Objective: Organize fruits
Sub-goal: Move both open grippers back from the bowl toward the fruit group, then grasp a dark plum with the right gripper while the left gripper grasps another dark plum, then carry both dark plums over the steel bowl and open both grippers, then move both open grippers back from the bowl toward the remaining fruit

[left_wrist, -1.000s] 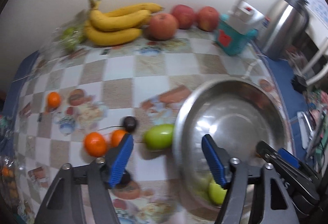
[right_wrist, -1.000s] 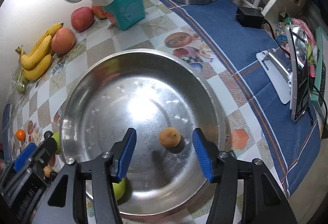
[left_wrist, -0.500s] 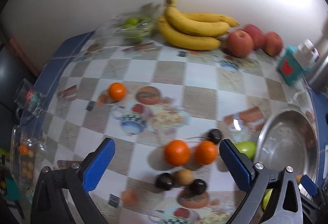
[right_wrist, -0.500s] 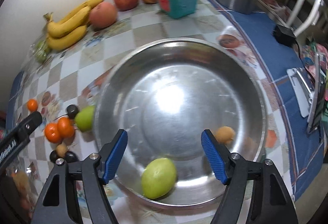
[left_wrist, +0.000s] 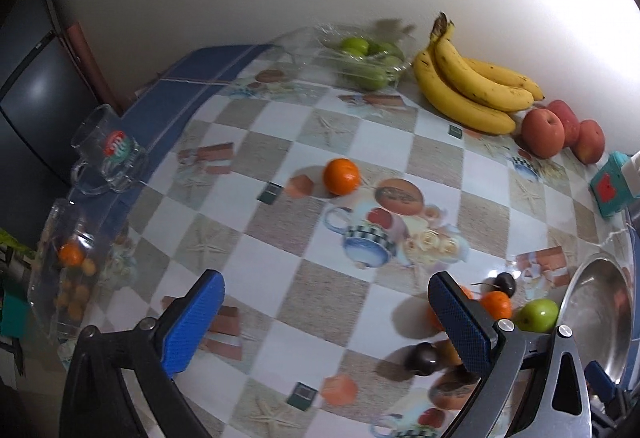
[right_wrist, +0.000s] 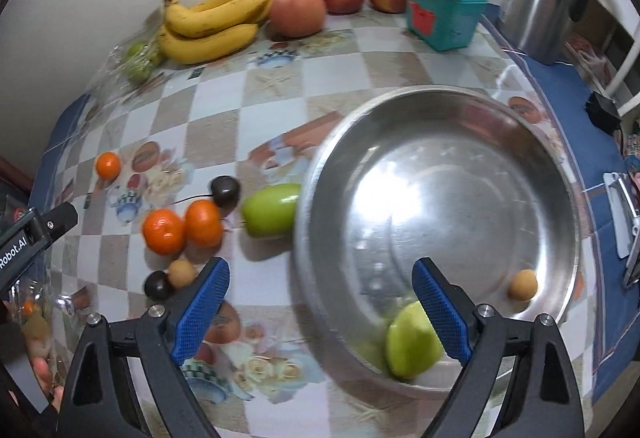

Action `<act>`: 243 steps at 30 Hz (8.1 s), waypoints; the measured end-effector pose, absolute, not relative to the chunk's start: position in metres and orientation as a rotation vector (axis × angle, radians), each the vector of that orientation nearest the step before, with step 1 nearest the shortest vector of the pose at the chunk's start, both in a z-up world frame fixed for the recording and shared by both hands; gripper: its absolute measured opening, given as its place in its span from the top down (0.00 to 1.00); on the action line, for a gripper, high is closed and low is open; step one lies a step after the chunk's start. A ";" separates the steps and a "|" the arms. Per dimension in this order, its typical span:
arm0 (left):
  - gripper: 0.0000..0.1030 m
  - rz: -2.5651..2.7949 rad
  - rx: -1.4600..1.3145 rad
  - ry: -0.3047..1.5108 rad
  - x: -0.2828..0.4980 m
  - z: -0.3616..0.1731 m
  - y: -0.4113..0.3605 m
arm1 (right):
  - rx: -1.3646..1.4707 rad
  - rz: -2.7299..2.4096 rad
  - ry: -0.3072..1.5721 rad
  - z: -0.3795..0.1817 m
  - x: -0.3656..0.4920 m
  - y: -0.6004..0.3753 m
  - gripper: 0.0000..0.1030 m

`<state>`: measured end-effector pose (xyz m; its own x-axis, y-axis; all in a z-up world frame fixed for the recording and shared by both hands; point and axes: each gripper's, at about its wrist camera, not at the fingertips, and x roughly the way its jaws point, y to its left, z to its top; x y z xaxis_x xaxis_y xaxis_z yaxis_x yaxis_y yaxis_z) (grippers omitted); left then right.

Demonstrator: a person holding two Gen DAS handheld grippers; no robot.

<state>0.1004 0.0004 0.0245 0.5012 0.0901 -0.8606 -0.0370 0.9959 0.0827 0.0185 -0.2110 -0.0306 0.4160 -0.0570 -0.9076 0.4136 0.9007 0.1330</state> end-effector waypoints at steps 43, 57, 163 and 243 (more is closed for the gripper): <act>0.15 -0.103 -0.172 1.341 0.113 -0.037 0.006 | 0.434 -0.062 1.195 -0.065 0.045 -0.156 0.58; 0.25 -0.149 -0.210 1.374 0.111 -0.042 -0.003 | 0.401 -0.053 1.238 -0.077 0.049 -0.151 0.64; 0.71 -0.621 0.307 1.035 0.037 -0.013 -0.211 | 0.662 -0.559 1.027 -0.043 -0.041 -0.333 0.73; 0.00 -0.055 0.090 1.152 0.095 0.002 -0.077 | 0.418 -0.510 1.113 -0.040 -0.017 -0.285 0.06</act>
